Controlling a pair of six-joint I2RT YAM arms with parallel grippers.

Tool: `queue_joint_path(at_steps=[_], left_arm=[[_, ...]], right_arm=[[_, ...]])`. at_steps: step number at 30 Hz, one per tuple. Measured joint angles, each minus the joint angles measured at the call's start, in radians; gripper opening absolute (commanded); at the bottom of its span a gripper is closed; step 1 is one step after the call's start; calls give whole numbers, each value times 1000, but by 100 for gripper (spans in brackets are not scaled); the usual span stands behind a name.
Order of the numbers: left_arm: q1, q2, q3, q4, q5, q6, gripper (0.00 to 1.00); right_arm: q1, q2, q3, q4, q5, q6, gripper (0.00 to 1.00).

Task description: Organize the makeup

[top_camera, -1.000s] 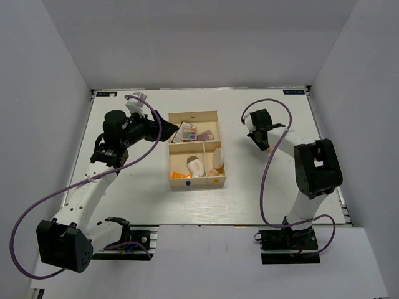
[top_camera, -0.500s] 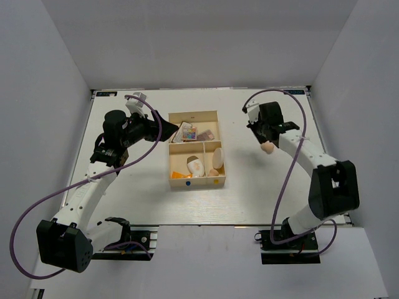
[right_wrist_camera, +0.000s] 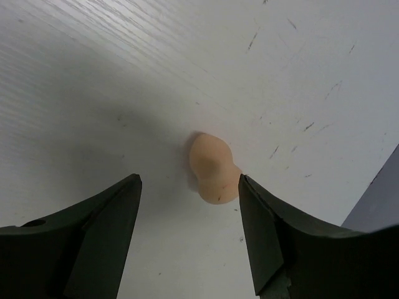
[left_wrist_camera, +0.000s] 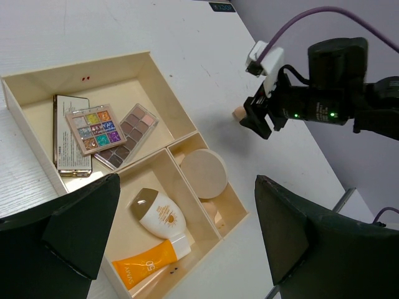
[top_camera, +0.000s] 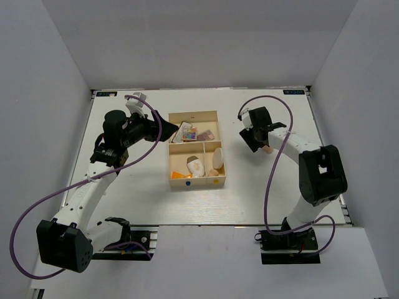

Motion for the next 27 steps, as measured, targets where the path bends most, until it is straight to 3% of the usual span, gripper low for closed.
queue_joint_path(at_steps=[9, 15, 17, 18, 21, 27], left_arm=[[0, 0, 0, 0, 0, 0, 98], [0, 0, 0, 0, 0, 0, 98], [0, 0, 0, 0, 0, 0, 98], [0, 0, 0, 0, 0, 0, 98], [0, 0, 0, 0, 0, 0, 98], [0, 0, 0, 0, 0, 0, 98]], right_arm=[[-32, 61, 14, 6, 117, -23, 69], [-67, 130, 27, 3, 123, -31, 59], [-76, 149, 27, -1, 111, -34, 48], [-77, 155, 27, -2, 102, -34, 35], [-78, 156, 31, -5, 79, -39, 16], [-89, 80, 30, -31, -26, -35, 8]])
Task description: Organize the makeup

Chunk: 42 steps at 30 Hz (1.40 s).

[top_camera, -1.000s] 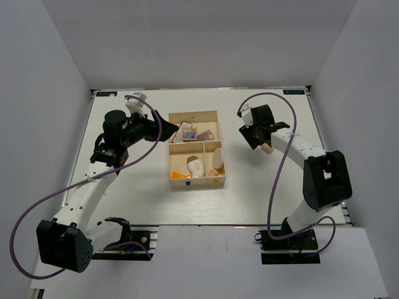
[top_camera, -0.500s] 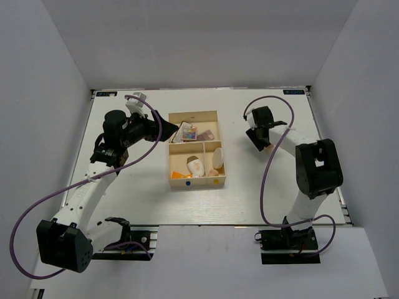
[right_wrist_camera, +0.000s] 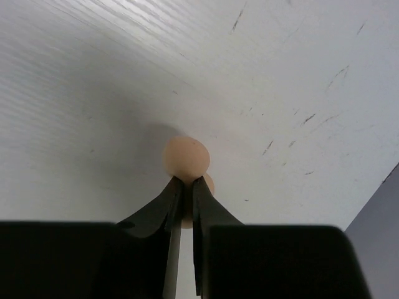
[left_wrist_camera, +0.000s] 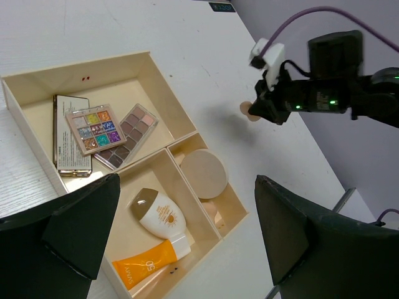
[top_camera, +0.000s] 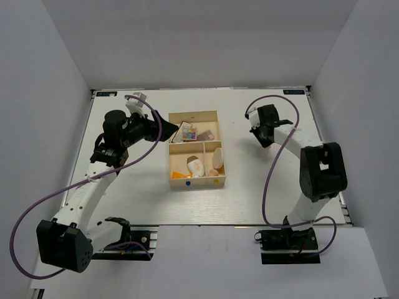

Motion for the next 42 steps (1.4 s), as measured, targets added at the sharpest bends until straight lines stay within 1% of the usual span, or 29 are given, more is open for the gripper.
queue_joint_path(at_steps=[2, 7, 9, 12, 19, 28, 30, 31, 34, 35, 37, 39, 40, 42], left_arm=[[0, 0, 0, 0, 0, 0, 98], [0, 0, 0, 0, 0, 0, 98], [0, 0, 0, 0, -1, 1, 98], [0, 0, 0, 0, -2, 1, 98], [0, 0, 0, 0, -6, 4, 98], [0, 1, 0, -1, -10, 6, 98], [0, 1, 0, -1, -11, 7, 98], [0, 1, 0, -1, -13, 8, 98], [0, 1, 0, -2, -15, 10, 98], [0, 1, 0, -2, -16, 10, 98], [0, 1, 0, -2, -16, 12, 98], [0, 1, 0, -2, -16, 13, 98], [0, 1, 0, -2, -16, 13, 98], [0, 1, 0, -3, -16, 13, 98]], right_arm=[[0, -66, -1, -16, -79, 8, 6], [37, -251, -1, -34, -349, 24, 6], [70, -290, -1, -39, -451, 24, 8], [123, -296, -3, -45, -561, 24, 8], [204, -261, -5, -75, -700, 29, 10], [295, -215, 8, -109, -794, 32, 19], [312, -208, 8, -116, -798, 28, 24], [318, -203, 8, -118, -797, 24, 31], [335, -187, 8, -122, -782, 18, 42], [338, -181, 8, -122, -777, 15, 50], [341, -173, 8, -124, -760, 15, 57], [343, -169, 8, -124, -747, 13, 58], [344, -169, 8, -124, -739, 13, 63], [344, -169, 8, -123, -732, 13, 64]])
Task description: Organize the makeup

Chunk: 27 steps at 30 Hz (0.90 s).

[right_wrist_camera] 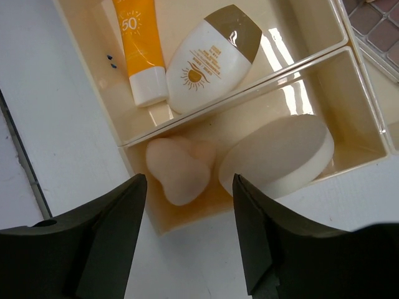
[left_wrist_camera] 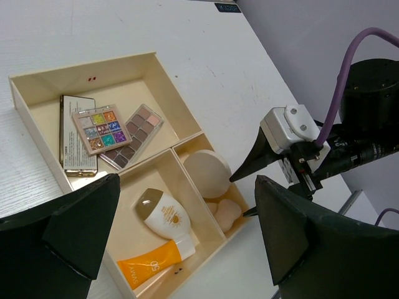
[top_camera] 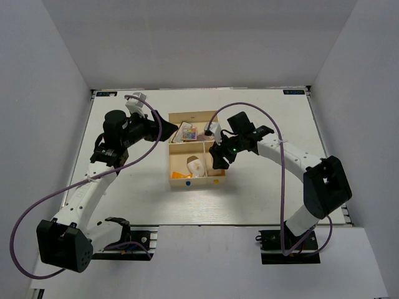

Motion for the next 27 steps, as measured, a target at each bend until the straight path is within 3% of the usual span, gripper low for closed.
queue_joint_path(at_steps=[9, 12, 14, 16, 27], left_arm=[[0, 0, 0, -7, -2, 3, 98], [0, 0, 0, -12, -3, 3, 98], [0, 1, 0, -13, -7, 5, 98], [0, 3, 0, -13, -11, 7, 98], [0, 4, 0, -22, -50, 26, 98]], right_arm=[[0, -35, 0, -9, 17, 0, 66], [-6, -132, -10, -2, 33, 4, 70], [-13, -216, -30, 22, 58, 16, 79], [-25, -306, -69, 72, 115, 38, 89], [-71, -567, -306, 269, 463, 185, 89]])
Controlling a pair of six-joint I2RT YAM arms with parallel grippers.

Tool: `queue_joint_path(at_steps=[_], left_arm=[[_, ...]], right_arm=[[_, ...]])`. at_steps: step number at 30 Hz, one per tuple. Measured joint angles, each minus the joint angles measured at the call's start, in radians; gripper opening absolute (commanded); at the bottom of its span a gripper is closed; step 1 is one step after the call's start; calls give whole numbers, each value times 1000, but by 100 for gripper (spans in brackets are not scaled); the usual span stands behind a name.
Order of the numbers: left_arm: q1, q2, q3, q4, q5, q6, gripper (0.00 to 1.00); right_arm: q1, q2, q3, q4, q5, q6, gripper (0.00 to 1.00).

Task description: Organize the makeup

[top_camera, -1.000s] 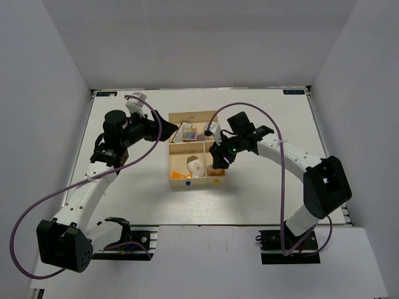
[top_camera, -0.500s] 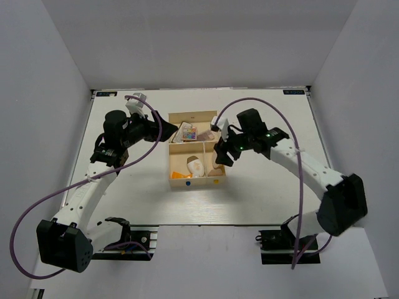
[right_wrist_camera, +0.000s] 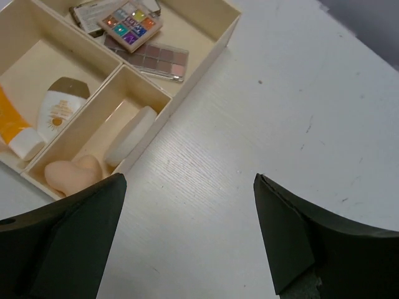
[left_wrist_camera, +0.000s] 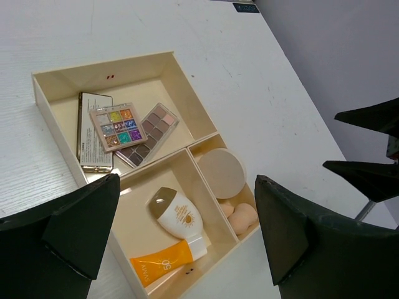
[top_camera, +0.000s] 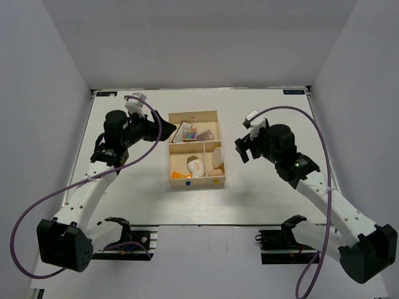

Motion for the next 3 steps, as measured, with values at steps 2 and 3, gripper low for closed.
queue_joint_path(at_steps=[2, 3], left_arm=[[0, 0, 0, 0, -3, 3, 98], [0, 0, 0, 0, -4, 4, 98]], right_arm=[[-4, -45, -29, 32, 29, 10, 89], [-6, -68, -46, 49, 39, 14, 89]])
